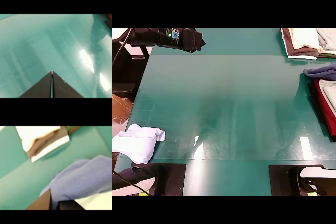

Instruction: Fold the shirts.

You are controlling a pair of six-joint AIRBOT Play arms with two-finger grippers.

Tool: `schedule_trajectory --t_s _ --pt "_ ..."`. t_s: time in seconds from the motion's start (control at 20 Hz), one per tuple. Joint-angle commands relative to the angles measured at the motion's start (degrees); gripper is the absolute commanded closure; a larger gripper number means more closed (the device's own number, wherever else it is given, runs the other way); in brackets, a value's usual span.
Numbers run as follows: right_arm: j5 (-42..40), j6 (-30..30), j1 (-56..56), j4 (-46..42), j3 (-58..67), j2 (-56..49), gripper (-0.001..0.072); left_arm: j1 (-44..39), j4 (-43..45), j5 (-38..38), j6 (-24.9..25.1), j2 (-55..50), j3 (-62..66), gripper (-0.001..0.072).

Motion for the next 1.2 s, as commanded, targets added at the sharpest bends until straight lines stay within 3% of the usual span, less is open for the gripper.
schedule_trajectory --t_s 0.0,0.15,0.3,0.45,0.7,0.85,0.9,1.0,1.05,1.15 --pt "0.1 -0.2 -0.3 0.0 5.6 0.1 0.0695 0.0 0.0 0.0 0.0 0.0 0.0 0.0682" --pt "6.4 -0.1 -1.0 -0.4 12.6 0.1 0.0695 0.0 0.0 -0.2 0.0 0.0 0.0 0.0682" --pt "11.8 0.6 -3.2 -0.8 11.4 2.2 0.0695 0.0 0.0 -0.2 0.2 0.0 0.0 0.0682" --pt "15.4 0.6 -6.8 -4.4 3.5 6.9 0.0695 0.0 0.0 -0.3 0.2 0.0 0.0 0.0682" --pt "18.1 0.6 -13.0 -18.7 -14.0 15.9 0.0694 0.0 0.0 0.0 0.2 0.0 0.0 0.0682" --pt "17.7 0.5 -17.4 -20.8 -24.0 19.9 0.0675 0.0 0.0 -0.1 0.7 0.0 0.0 0.0682" --pt "17.5 0.5 -18.7 -21.6 -26.6 20.7 0.0562 0.0 0.0 -0.1 0.7 0.0 0.0 0.0683" --pt "17.0 0.6 -21.1 -21.4 -30.0 21.7 0.0212 0.0 0.0 -0.1 0.6 0.0 0.0 0.0683" --pt "16.9 0.6 -21.9 -20.5 -30.8 22.1 0.017 0.0 0.0 -0.1 0.6 0.0 0.0 0.0682" --pt "15.5 0.5 -21.6 -15.5 -30.6 22.9 0.017 0.0 0.0 -0.1 0.6 0.0 0.0 0.0683"
